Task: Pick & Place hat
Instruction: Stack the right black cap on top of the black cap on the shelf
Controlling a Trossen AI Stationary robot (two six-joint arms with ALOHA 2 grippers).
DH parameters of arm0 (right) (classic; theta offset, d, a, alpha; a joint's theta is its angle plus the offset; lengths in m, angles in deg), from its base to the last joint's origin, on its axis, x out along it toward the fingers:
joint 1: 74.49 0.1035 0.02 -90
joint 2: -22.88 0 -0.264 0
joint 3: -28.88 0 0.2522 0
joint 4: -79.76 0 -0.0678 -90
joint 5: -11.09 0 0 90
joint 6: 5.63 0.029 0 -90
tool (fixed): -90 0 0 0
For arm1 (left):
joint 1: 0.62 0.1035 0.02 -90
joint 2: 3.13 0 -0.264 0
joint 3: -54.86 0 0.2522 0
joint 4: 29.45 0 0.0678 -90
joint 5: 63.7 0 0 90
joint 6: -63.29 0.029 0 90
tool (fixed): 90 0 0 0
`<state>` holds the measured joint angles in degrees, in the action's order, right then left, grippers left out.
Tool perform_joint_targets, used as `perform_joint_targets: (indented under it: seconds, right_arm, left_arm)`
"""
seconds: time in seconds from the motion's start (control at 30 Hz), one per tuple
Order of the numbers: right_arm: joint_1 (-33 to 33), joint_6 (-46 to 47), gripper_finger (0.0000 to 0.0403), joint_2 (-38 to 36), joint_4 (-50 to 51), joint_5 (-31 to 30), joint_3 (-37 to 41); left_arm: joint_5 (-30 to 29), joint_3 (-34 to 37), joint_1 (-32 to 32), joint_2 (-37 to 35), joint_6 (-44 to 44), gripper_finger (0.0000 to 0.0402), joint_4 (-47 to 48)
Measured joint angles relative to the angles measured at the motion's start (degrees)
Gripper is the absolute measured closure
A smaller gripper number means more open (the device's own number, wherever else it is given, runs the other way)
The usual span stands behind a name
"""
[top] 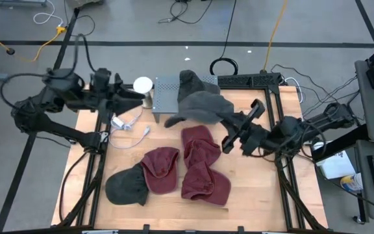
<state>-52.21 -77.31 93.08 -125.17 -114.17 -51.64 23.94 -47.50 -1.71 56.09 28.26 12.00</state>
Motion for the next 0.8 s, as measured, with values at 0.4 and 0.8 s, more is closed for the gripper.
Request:
perform_joint_targets:
  seconds: [0.4, 0.8]
  right_arm:
    - [-1.0, -25.0, 0.0392, 4.8, -13.2, 8.5, 0.0]
    - [-0.9, -35.6, 0.0392, 4.7, -13.8, 10.0, 0.0]
  left_arm:
    - [8.4, 0.0, 0.0, 1.1, -21.8, 0.0215, -2.5]
    - [14.8, 0.0, -0.1, 6.3, -40.3, 0.0215, -4.9]
